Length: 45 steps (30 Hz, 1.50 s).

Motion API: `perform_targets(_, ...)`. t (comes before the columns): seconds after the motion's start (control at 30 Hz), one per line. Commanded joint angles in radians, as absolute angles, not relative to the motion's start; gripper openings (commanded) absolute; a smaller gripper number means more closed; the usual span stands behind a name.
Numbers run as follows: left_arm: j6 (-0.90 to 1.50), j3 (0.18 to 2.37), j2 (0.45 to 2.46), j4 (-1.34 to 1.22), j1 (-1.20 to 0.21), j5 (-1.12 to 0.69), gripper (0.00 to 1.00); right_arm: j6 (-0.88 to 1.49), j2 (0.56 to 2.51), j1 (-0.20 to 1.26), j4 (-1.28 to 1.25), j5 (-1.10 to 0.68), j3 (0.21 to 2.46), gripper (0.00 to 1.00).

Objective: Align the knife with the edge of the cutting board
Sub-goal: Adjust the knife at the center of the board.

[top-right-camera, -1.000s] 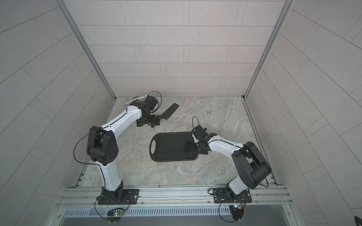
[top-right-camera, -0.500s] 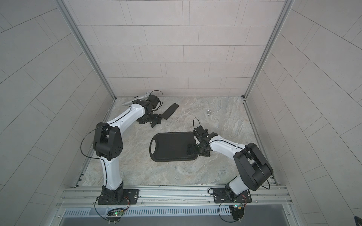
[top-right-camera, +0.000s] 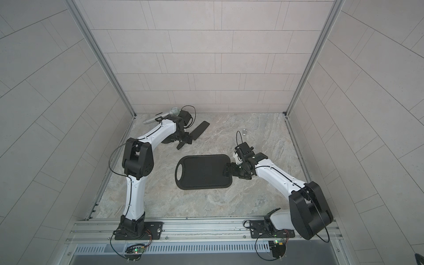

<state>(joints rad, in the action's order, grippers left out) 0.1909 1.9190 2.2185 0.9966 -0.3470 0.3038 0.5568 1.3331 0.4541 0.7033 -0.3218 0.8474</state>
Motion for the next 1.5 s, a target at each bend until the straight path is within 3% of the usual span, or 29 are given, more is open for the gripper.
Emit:
perform_targets(0.0, 0.158, 1.971, 2.270, 1.032, -0.339, 0.314, 1.00, 0.524, 1.311, 0.446, 0.730, -0.336, 0.863, 1.00)
perform_targets(0.47, 0.162, 2.022, 2.374, 1.047, -0.307, 0.309, 0.99, 0.493, 1.303, 0.438, 0.737, -0.342, 0.858, 1.00)
perform_targets(0.7, 0.177, 2.060, 2.420, 1.063, -0.307, 0.238, 0.87, 0.498, 1.298, 0.437, 0.724, -0.343, 0.857, 1.00)
perform_targets(0.93, 0.184, 2.061, 2.427, 1.066, -0.315, 0.159, 0.69, 0.504, 1.307, 0.437, 0.710, -0.349, 0.859, 1.00)
perform_targets(1.2, 0.192, 2.013, 2.392, 1.077, -0.366, 0.164, 0.54, 0.527, 1.317, 0.438, 0.683, -0.344, 0.868, 1.00)
perform_targets(1.47, 0.226, 2.009, 2.384, 1.082, -0.424, 0.154, 0.50, 0.536, 1.339, 0.437, 0.675, -0.348, 0.881, 1.00)
